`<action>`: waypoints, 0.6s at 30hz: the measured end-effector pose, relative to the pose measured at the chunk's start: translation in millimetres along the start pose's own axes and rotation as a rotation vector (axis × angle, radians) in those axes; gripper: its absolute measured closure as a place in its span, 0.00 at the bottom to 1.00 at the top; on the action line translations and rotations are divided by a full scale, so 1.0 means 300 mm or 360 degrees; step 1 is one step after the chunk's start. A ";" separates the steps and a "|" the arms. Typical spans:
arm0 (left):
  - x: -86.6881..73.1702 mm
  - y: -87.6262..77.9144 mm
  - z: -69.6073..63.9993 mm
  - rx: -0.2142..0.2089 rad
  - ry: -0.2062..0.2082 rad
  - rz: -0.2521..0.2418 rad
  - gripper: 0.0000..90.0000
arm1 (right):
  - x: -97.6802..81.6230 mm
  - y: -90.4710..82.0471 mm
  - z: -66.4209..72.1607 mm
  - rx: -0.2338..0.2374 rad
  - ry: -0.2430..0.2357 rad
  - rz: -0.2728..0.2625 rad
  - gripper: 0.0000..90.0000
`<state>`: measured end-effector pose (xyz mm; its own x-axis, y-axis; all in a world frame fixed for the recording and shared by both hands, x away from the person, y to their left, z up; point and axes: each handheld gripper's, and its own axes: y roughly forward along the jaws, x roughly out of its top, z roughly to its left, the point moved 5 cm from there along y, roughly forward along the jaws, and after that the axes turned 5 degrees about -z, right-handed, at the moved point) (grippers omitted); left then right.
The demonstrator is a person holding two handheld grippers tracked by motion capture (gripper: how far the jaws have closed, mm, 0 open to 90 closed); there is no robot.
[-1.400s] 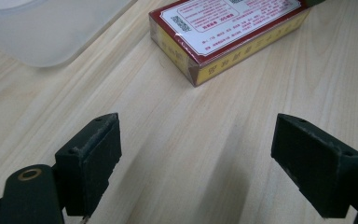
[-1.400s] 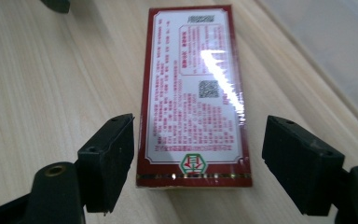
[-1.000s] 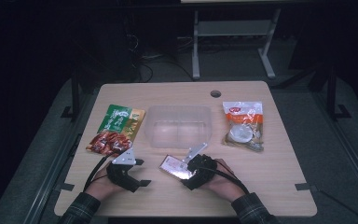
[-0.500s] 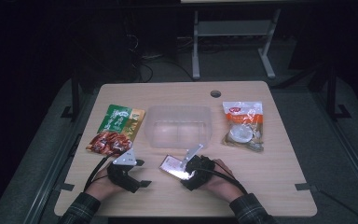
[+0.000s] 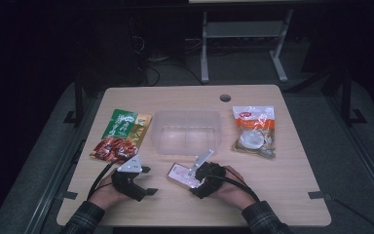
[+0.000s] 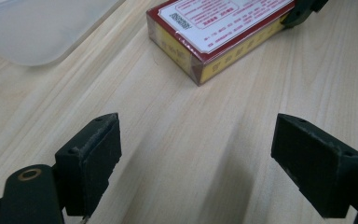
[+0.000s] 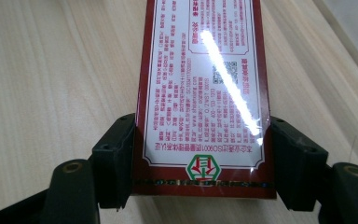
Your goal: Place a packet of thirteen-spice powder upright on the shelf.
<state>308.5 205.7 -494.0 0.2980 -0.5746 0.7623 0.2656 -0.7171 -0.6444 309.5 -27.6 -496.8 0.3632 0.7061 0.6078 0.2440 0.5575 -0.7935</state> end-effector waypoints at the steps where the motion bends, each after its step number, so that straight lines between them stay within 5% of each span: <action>1: 0.000 0.000 0.000 -0.0002 -0.0001 0.0000 0.17 | 0.000 -0.006 -0.002 0.0002 0.0003 -0.0010 0.35; 8: 0.003 -0.002 -0.004 -0.0029 -0.0009 -0.0024 0.17 | -0.008 -0.065 -0.019 0.0040 -0.0033 -0.0078 0.35; 18: 0.035 -0.022 -0.016 -0.0103 0.0109 -0.0048 0.17 | -0.037 -0.151 -0.031 0.0096 -0.0103 -0.0206 0.35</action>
<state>305.6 202.6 -481.3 0.2267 -0.5767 0.7849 0.2130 -0.7570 -0.6177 302.8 -64.7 -467.7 0.2730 0.6521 0.7073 0.2297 0.6698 -0.7061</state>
